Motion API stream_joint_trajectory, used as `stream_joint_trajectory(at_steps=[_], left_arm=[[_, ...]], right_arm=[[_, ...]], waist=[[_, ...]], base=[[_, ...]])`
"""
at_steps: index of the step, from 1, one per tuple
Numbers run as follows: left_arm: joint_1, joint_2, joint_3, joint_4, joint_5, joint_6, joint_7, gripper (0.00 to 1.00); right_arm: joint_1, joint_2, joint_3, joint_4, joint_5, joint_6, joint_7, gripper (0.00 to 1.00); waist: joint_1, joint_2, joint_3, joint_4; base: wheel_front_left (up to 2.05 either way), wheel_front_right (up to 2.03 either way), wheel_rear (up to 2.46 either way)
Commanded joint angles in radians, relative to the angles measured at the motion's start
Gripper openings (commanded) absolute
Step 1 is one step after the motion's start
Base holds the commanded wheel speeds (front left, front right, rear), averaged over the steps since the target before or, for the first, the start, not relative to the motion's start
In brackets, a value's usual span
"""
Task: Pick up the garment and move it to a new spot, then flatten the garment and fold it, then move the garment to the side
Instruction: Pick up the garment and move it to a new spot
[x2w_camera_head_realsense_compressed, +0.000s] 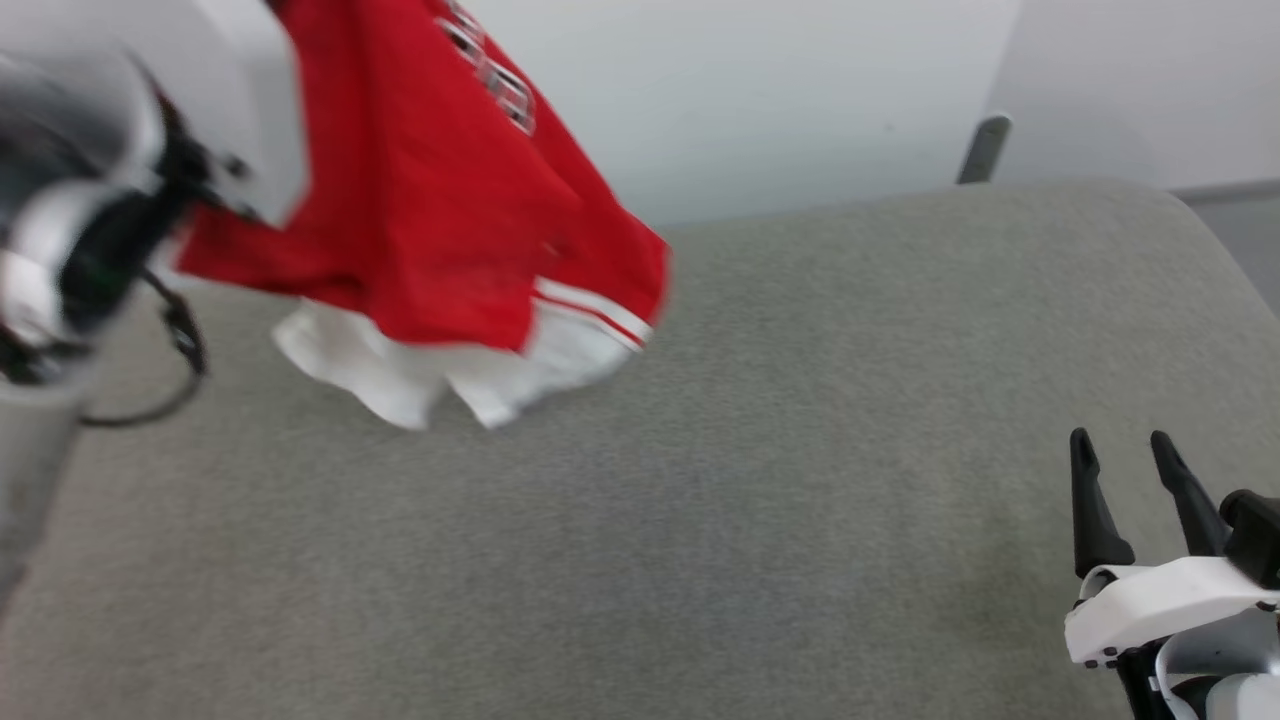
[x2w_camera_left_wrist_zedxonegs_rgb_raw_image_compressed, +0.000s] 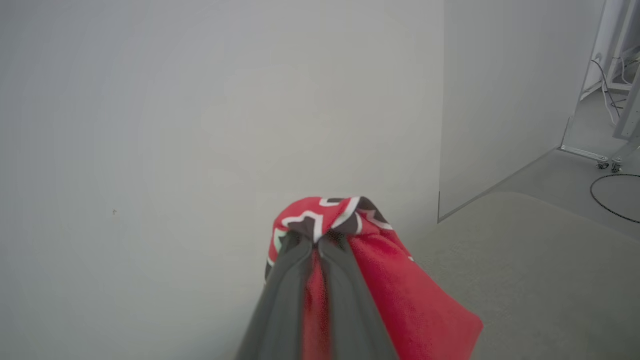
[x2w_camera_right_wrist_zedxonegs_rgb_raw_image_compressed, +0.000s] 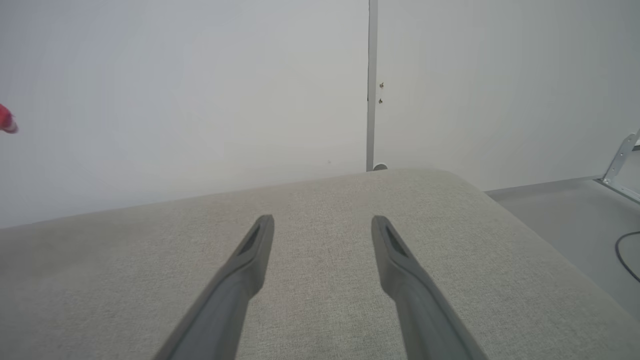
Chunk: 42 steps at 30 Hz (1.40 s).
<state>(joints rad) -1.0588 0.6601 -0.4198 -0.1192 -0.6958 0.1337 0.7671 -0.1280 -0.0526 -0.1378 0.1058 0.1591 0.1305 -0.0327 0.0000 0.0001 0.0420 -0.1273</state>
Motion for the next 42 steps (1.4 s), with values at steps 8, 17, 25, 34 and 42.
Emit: stream_joint_trajectory(at_steps=[8, 17, 25, 34, 42], left_arm=[[0.111, -0.058, -0.107, -0.082, 0.009, 0.045, 0.053, 0.0], [0.249, -0.074, -0.196, -0.09, -0.013, 0.081, 0.116, 0.0], [0.364, -0.094, -0.248, 0.006, -0.044, 0.083, 0.116, 0.0], [0.452, -0.114, -0.292, 0.154, -0.063, 0.051, 0.077, 0.0], [0.485, -0.161, -0.332, 0.321, -0.076, 0.004, 0.036, 0.0]], right_arm=[[-0.022, 0.003, 0.015, 0.061, 0.036, 0.0, -0.046, 1.0], [-0.046, 0.003, 0.042, 0.11, 0.059, 0.0, -0.078, 1.0], [-0.072, 0.003, 0.075, 0.144, 0.075, 0.0, -0.097, 1.0], [-0.077, 0.003, 0.096, 0.167, 0.075, 0.0, -0.103, 1.0], [-0.079, 0.003, 0.119, 0.177, 0.069, 0.0, -0.095, 1.0]], waist=[[0.0, -0.0001, 0.058, -0.087], [0.0, -0.0001, 0.097, -0.103], [0.0, -0.0001, 0.112, -0.11], [0.0, -0.0001, 0.106, -0.111], [0.0, -0.0001, 0.085, -0.103]], base=[[0.0, 0.0, 0.0], [0.0, 0.0, 0.0], [0.0, 0.0, 0.0], [0.0, 0.0, 0.0], [0.0, 0.0, 0.0]])
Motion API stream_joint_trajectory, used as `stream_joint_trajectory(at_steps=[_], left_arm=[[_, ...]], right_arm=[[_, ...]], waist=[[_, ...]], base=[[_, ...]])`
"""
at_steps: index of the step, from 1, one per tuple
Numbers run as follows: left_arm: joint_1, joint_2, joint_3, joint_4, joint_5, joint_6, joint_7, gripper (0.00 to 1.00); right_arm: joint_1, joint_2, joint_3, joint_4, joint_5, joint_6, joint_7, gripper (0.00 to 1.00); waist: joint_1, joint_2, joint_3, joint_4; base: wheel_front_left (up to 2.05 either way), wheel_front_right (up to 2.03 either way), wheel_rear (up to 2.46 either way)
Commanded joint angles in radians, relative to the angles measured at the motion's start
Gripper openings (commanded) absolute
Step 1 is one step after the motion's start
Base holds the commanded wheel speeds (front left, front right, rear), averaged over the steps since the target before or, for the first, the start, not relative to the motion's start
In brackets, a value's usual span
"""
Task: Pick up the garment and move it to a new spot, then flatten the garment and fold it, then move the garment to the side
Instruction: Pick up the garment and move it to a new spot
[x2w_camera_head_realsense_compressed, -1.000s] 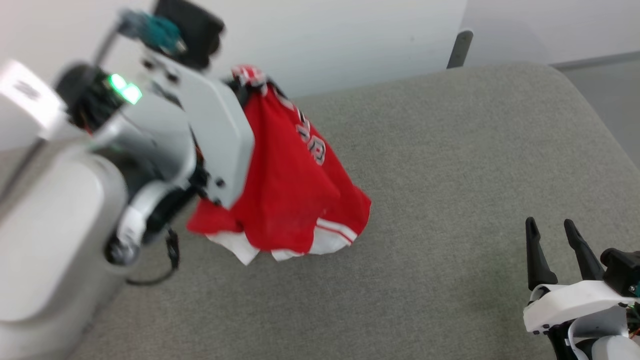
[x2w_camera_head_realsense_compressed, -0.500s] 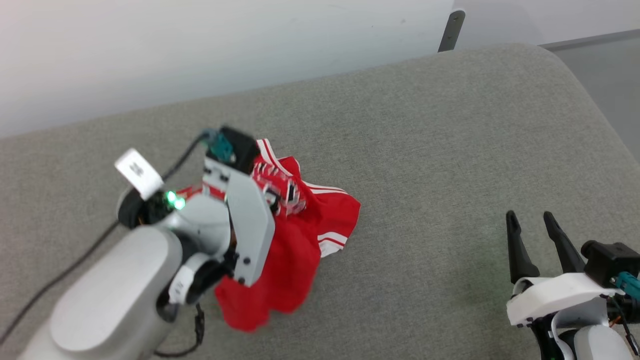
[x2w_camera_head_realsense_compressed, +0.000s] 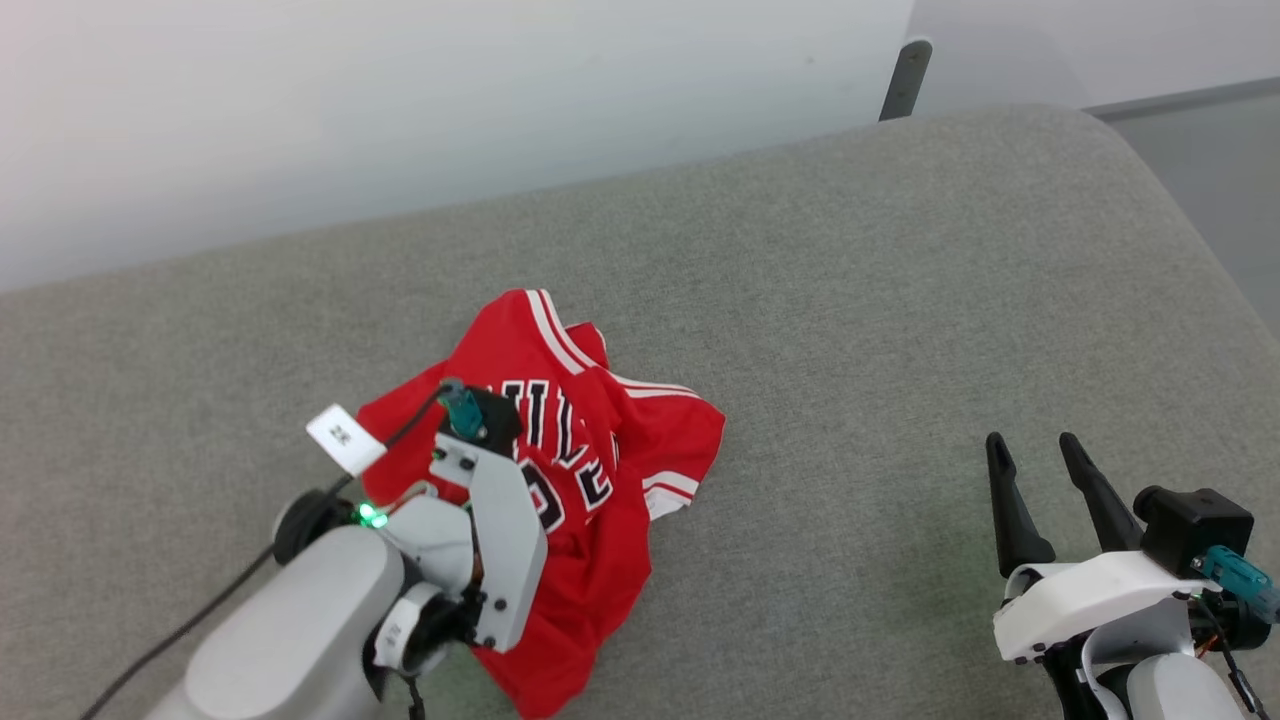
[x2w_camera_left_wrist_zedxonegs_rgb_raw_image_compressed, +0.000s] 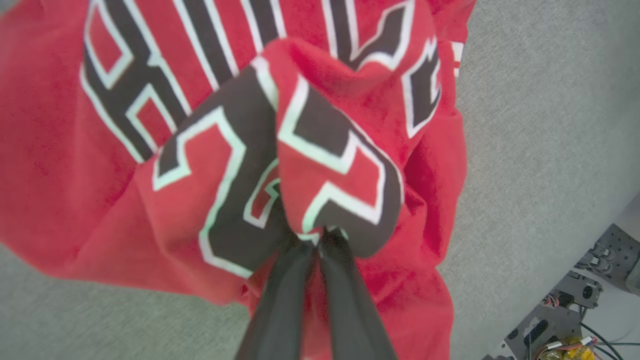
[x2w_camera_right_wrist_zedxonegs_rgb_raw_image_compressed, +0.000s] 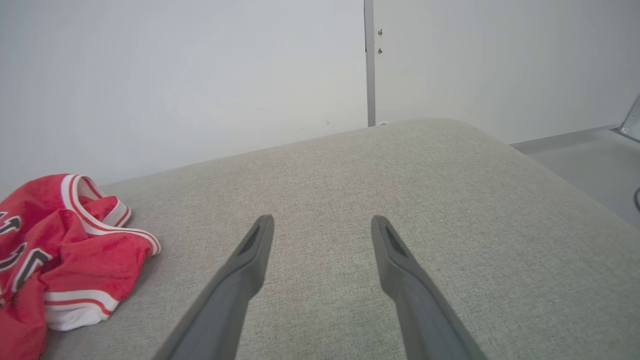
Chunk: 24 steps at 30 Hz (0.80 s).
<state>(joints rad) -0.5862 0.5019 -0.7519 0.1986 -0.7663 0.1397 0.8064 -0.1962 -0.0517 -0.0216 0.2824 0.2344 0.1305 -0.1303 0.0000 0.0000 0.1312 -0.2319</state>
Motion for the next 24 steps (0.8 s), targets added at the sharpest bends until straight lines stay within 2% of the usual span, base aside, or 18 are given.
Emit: stream_joint_trajectory(at_steps=[1, 10, 11, 12, 14, 15, 16, 24], left_arm=[[0.017, -0.012, -0.004, 0.022, -0.011, -0.008, -0.006, 0.0], [0.033, -0.061, -0.028, 0.171, -0.029, -0.064, -0.049, 0.0], [0.028, -0.066, -0.027, 0.179, -0.032, -0.07, -0.056, 0.03], [0.024, -0.072, -0.024, 0.186, -0.038, -0.077, -0.061, 0.19], [0.01, -0.072, -0.018, 0.191, -0.039, -0.086, -0.073, 0.35], [0.005, -0.074, -0.015, 0.193, -0.041, -0.088, -0.078, 0.95], [0.003, -0.074, -0.01, 0.195, -0.048, -0.091, -0.083, 1.0], [-0.012, -0.053, 0.04, 0.156, -0.079, -0.102, -0.13, 1.0]], right_arm=[[-0.009, 0.002, 0.005, 0.002, -0.007, 0.0, 0.003, 1.0], [0.016, 0.002, 0.016, 0.007, -0.011, 0.0, 0.013, 1.0], [0.02, 0.002, 0.015, 0.006, -0.014, 0.0, 0.014, 1.0], [0.025, 0.002, 0.013, 0.004, -0.017, 0.0, 0.014, 1.0], [0.03, 0.002, 0.012, -0.001, -0.019, 0.0, 0.022, 1.0], [0.032, 0.002, 0.01, -0.004, -0.022, 0.0, 0.024, 1.0], [0.036, 0.002, 0.011, -0.006, -0.026, 0.0, 0.028, 1.0], [0.053, 0.002, 0.012, -0.022, -0.036, 0.0, 0.047, 1.0]], waist=[[0.0, 0.0, -0.009, 0.002], [0.0, 0.0, -0.057, 0.018], [0.0, 0.0, -0.062, 0.022], [0.0, 0.0, -0.07, 0.027], [0.0, 0.0, -0.084, 0.035], [0.0, 0.0, -0.092, 0.041], [0.0, 0.0, -0.099, 0.045], [0.0, 0.0, -0.147, 0.082]], base=[[0.0, 0.0, 0.0], [0.0, 0.0, 0.0], [0.0, 0.0, 0.0], [0.0, 0.0, 0.0], [0.0, 0.0, 0.0], [0.0, 0.0, 0.0], [0.0, 0.0, 0.0], [0.0, 0.0, 0.0]])
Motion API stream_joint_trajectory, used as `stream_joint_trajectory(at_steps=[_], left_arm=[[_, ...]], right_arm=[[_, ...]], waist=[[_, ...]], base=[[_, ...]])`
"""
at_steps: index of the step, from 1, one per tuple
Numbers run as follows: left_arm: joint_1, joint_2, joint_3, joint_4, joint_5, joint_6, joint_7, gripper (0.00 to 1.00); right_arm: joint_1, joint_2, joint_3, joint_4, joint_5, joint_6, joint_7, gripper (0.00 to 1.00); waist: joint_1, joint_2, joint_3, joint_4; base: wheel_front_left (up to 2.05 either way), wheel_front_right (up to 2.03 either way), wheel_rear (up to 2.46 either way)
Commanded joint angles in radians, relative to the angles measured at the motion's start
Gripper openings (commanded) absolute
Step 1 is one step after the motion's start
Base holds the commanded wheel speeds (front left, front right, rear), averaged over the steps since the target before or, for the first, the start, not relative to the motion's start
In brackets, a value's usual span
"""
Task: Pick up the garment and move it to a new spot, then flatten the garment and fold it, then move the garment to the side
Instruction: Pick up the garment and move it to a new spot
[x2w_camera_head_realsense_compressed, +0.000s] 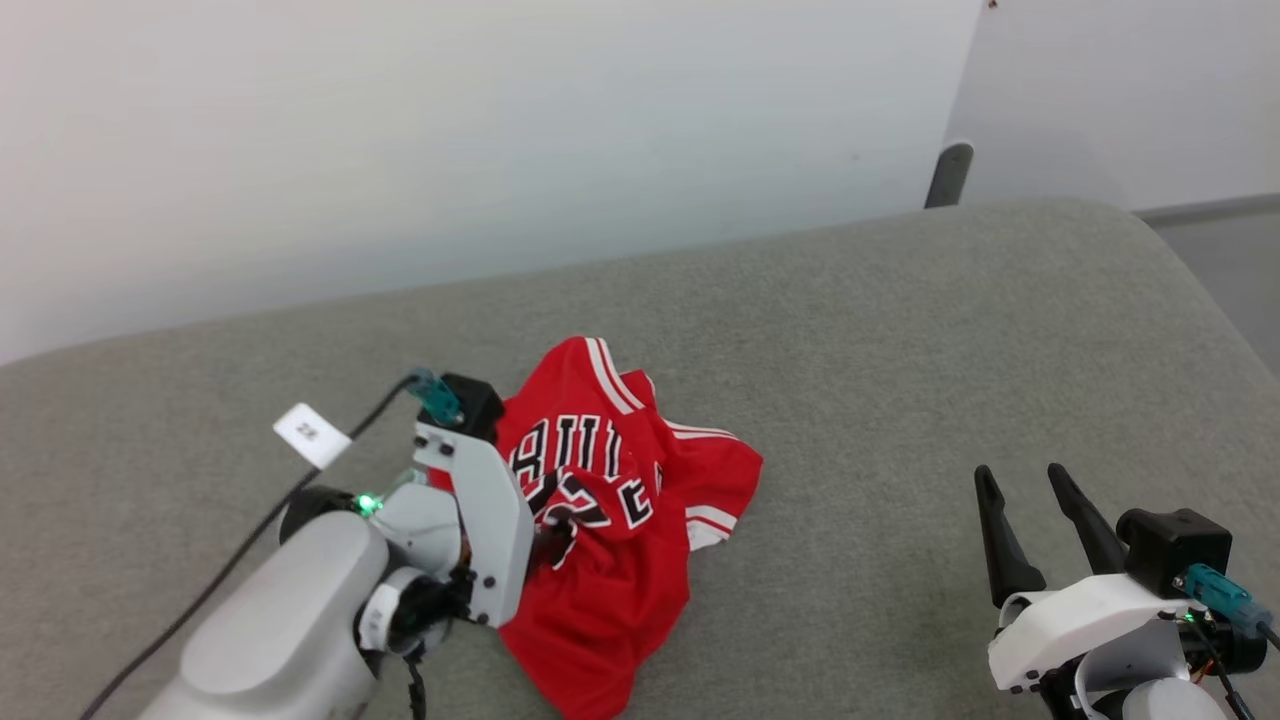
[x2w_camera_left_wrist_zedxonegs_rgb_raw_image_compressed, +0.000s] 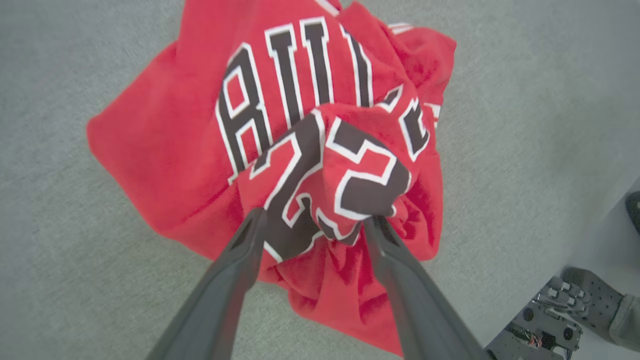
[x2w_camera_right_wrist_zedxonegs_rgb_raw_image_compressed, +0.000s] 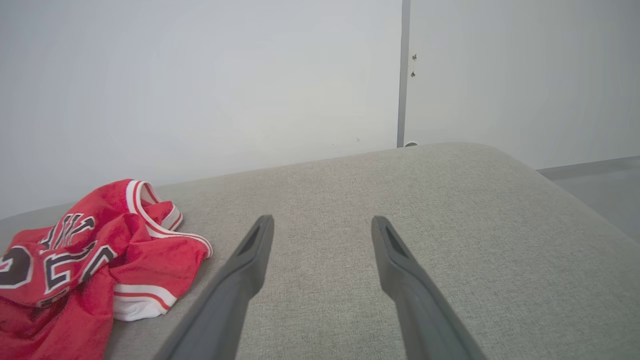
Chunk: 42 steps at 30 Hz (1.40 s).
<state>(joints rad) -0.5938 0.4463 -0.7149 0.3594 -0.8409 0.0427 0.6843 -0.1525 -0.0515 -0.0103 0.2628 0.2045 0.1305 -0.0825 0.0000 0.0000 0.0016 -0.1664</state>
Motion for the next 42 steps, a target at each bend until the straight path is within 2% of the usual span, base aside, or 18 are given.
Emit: stream_joint_trajectory(at_steps=[1, 10, 18, 31, 35, 42], left_arm=[[-0.003, 0.008, 0.012, -0.012, -0.007, -0.005, -0.017, 1.0], [0.05, 0.054, 0.085, -0.091, -0.01, -0.022, -0.18, 1.0], [0.137, 0.094, 0.167, -0.152, 0.014, -0.044, -0.437, 1.0], [0.344, 0.131, 0.275, -0.174, 0.061, -0.012, -0.824, 1.0], [0.408, 0.139, 0.307, -0.162, 0.056, -0.001, -0.893, 1.0], [0.504, 0.139, 0.383, -0.145, 0.044, 0.022, -0.94, 1.0]], right_arm=[[0.012, 0.002, 0.002, -0.004, -0.006, 0.0, 0.001, 1.0], [0.025, 0.001, 0.007, -0.012, -0.014, 0.0, -0.002, 1.0], [0.047, -0.015, 0.004, -0.009, -0.009, 0.0, -0.015, 1.0], [0.089, -0.051, 0.0, -0.002, -0.013, 0.0, -0.064, 1.0], [0.103, -0.053, -0.012, 0.0, -0.016, 0.0, -0.077, 1.0], [0.121, -0.052, -0.027, -0.001, -0.027, 0.0, -0.086, 1.0]], waist=[[0.0, 0.0, -0.022, 0.021], [0.0, 0.0, -0.056, 0.063], [0.0, 0.0, -0.083, 0.102], [0.0, 0.0, -0.117, 0.165], [0.0, 0.0, -0.122, 0.182], [0.0, 0.0, -0.13, 0.207]], base=[[0.0, 0.0, 0.0], [0.0, 0.0, 0.0], [0.0, 0.0, 0.0], [0.0, 0.0, 0.0], [0.0, 0.0, 0.0], [0.0, 0.0, 0.0]])
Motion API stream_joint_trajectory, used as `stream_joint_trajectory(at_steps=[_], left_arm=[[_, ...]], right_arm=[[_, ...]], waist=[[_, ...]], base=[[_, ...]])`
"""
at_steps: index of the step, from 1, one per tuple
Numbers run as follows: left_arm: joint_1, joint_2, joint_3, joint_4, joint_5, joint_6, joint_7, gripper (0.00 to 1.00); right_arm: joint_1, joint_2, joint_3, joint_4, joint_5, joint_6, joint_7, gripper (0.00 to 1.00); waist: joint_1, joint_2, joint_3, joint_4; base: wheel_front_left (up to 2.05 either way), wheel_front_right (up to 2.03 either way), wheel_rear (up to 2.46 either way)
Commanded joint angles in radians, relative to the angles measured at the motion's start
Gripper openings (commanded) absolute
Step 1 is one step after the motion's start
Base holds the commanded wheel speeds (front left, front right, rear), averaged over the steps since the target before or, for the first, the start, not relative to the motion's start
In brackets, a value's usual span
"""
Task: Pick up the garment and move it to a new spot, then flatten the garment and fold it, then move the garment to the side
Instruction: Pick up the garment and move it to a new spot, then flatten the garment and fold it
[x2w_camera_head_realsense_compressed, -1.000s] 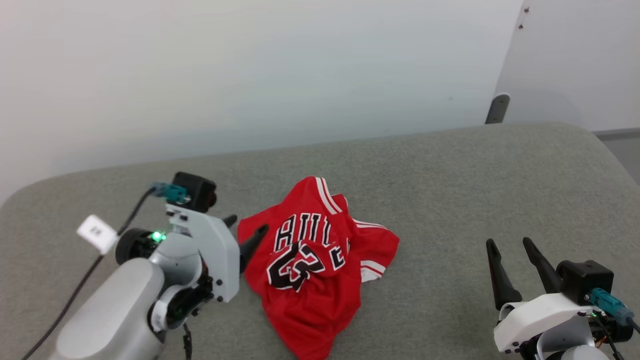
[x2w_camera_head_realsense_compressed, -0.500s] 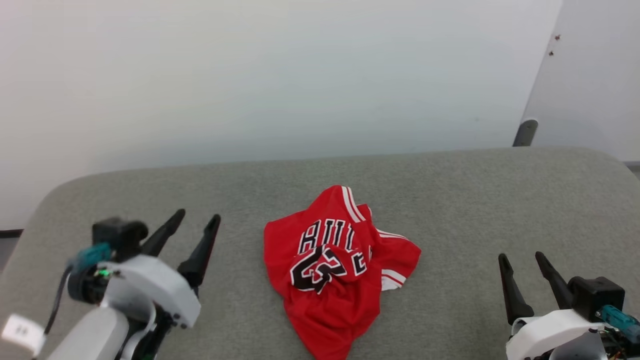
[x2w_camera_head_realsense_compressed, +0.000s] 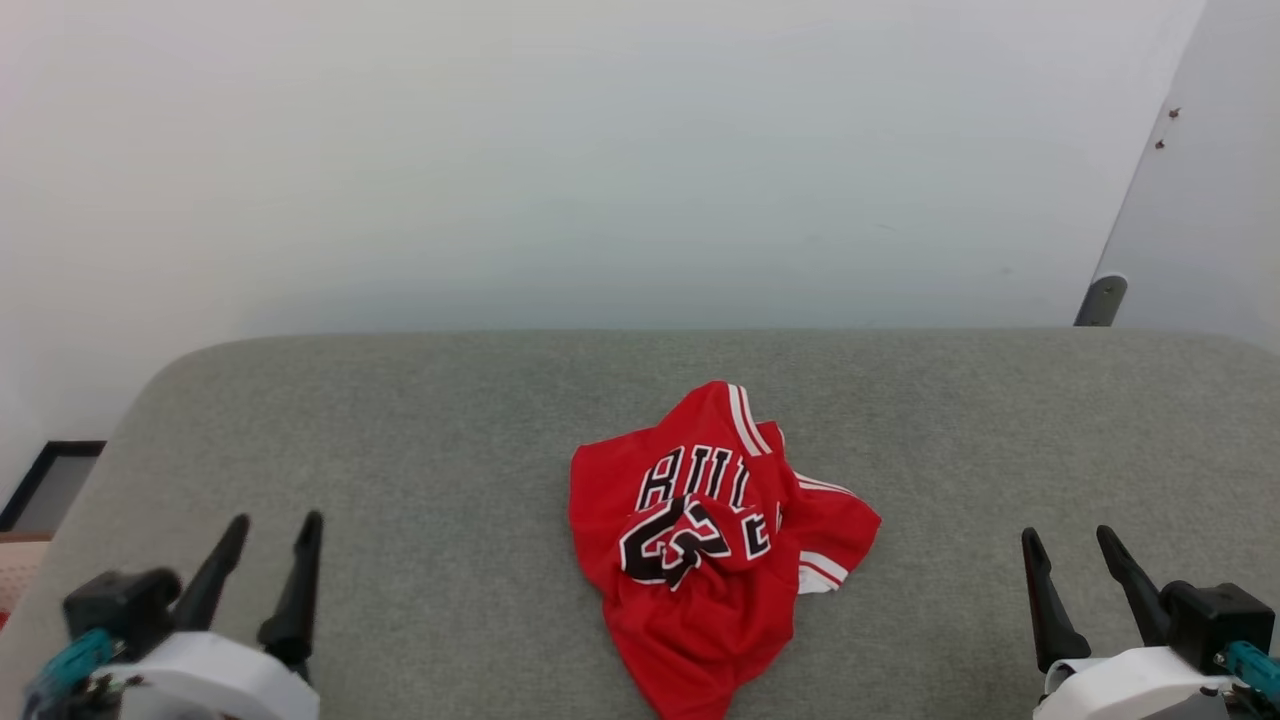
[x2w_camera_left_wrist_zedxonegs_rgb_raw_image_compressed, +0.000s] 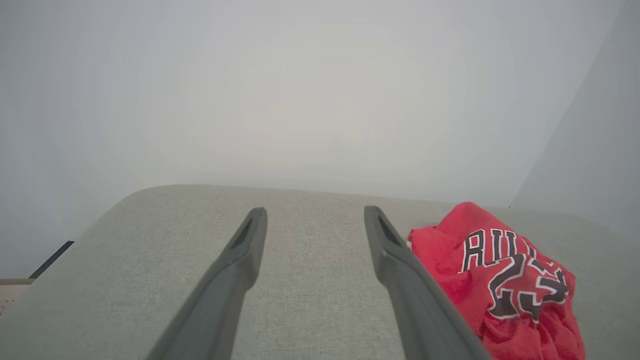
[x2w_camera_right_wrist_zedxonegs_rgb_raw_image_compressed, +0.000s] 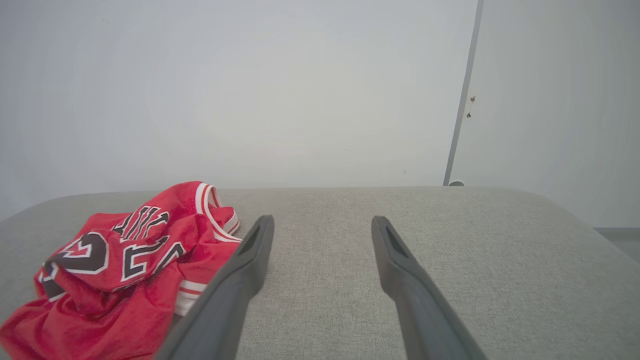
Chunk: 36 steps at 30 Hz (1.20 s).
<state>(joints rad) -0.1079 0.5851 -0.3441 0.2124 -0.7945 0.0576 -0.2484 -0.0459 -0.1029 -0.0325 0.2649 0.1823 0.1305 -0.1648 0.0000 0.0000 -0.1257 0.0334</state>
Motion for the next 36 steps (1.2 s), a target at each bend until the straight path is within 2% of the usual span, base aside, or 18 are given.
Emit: stream_joint_trajectory(at_steps=[1, 16, 26, 31, 36], left_arm=[[0.029, 0.0, 0.025, 0.004, -0.002, 0.011, -0.008, 1.0], [0.107, -0.042, 0.149, -0.008, 0.031, -0.006, -0.017, 1.0], [0.115, -0.068, 0.18, -0.007, 0.058, -0.027, -0.016, 1.0], [0.108, -0.084, 0.199, -0.003, 0.064, -0.014, -0.016, 1.0], [0.108, -0.096, 0.198, -0.011, 0.074, -0.013, -0.015, 1.0]], right_arm=[[0.018, -0.001, -0.007, -0.005, -0.006, 0.0, -0.004, 1.0], [0.032, 0.008, -0.018, -0.032, -0.018, 0.0, 0.001, 1.0], [0.035, 0.004, -0.01, -0.033, -0.01, 0.0, 0.01, 1.0], [0.021, 0.004, -0.008, -0.027, -0.013, 0.0, 0.025, 1.0], [-0.014, -0.006, 0.003, -0.004, 0.005, 0.0, 0.085, 1.0]], waist=[[0.0, 0.0, -0.004, 0.01], [0.0, 0.0, 0.001, 0.034], [0.0, 0.0, 0.007, 0.04], [0.0, 0.0, 0.014, 0.055], [0.0, 0.0, 0.027, 0.083]], base=[[0.0, 0.0, 0.0], [0.0, 0.0, 0.0], [0.0, 0.0, 0.0], [0.0, 0.0, 0.0], [0.0, 0.0, 0.0]])
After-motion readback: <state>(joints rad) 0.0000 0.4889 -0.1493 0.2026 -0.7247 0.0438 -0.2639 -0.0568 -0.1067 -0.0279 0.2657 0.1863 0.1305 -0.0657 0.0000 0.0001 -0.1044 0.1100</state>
